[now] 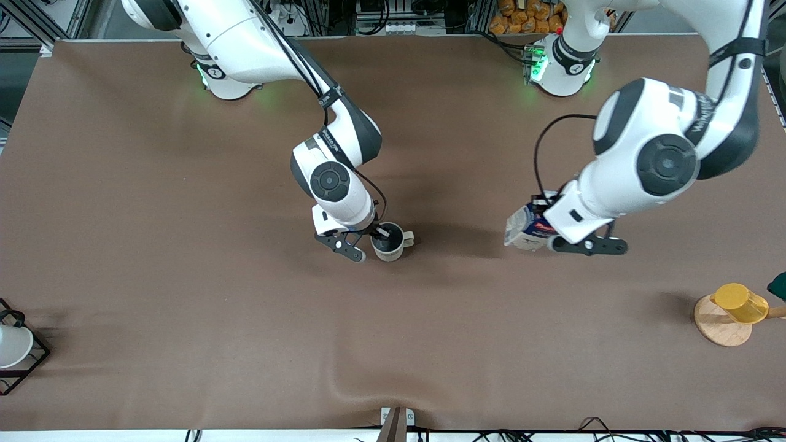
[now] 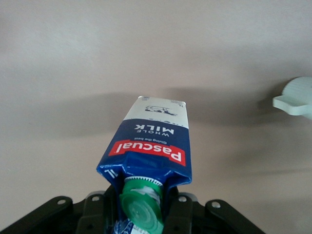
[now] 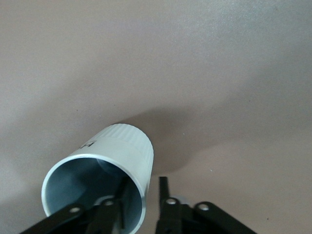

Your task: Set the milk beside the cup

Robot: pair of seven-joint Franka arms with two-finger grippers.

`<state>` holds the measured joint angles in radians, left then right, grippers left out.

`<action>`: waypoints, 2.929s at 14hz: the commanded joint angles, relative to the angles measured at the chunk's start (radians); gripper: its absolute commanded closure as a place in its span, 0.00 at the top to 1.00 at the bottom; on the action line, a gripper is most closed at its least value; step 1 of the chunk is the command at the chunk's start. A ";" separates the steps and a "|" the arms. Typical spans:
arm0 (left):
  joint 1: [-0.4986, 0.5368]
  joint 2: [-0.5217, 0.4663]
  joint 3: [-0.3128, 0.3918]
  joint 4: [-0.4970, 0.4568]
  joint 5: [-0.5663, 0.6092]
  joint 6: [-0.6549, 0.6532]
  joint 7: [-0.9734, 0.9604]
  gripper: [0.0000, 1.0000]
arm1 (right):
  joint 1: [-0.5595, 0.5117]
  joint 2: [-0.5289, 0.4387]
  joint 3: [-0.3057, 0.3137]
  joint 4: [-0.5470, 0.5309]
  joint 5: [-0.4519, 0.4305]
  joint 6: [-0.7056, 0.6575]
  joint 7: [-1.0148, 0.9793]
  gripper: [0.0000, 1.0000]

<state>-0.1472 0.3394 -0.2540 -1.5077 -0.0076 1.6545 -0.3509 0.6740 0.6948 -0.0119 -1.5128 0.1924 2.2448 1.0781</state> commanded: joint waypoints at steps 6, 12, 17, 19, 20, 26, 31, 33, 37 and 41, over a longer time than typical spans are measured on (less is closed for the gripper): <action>-0.050 0.006 -0.120 0.006 -0.002 -0.018 -0.246 0.23 | -0.094 -0.130 -0.010 0.057 -0.005 -0.258 -0.061 1.00; -0.202 0.087 -0.119 0.075 -0.037 -0.015 -0.466 0.23 | -0.357 -0.271 -0.013 0.057 -0.007 -0.474 -0.546 1.00; -0.351 0.190 -0.105 0.135 -0.028 0.033 -0.588 0.23 | -0.549 -0.301 -0.014 0.054 -0.016 -0.579 -0.898 1.00; -0.382 0.234 -0.090 0.181 -0.026 0.065 -0.594 0.23 | -0.608 -0.317 -0.016 0.054 -0.018 -0.582 -0.996 1.00; -0.391 0.251 -0.087 0.190 -0.025 0.076 -0.594 0.23 | -0.634 -0.327 -0.016 0.049 -0.036 -0.585 -1.074 1.00; -0.518 0.300 0.047 0.208 -0.025 0.151 -0.579 0.23 | -0.688 -0.481 -0.016 -0.062 -0.074 -0.579 -1.158 1.00; -0.535 0.320 0.064 0.212 -0.025 0.165 -0.562 0.23 | -0.697 -0.641 -0.016 -0.268 -0.116 -0.464 -1.161 1.00; -0.535 0.322 0.076 0.210 -0.025 0.180 -0.536 0.23 | -0.709 -0.669 -0.014 -0.310 -0.116 -0.436 -1.172 1.00; -0.539 0.336 0.075 0.210 -0.025 0.208 -0.534 0.25 | -0.709 -0.693 -0.013 -0.285 -0.119 -0.498 -1.169 1.00; -0.542 0.339 0.075 0.208 -0.025 0.220 -0.534 0.37 | -0.741 -0.686 -0.014 -0.208 -0.181 -0.560 -1.173 1.00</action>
<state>-0.6740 0.6606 -0.1923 -1.3305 -0.0275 1.8682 -0.8998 -0.0255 0.0211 -0.0412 -1.7434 0.0460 1.7111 -0.0812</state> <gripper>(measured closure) 0.630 0.000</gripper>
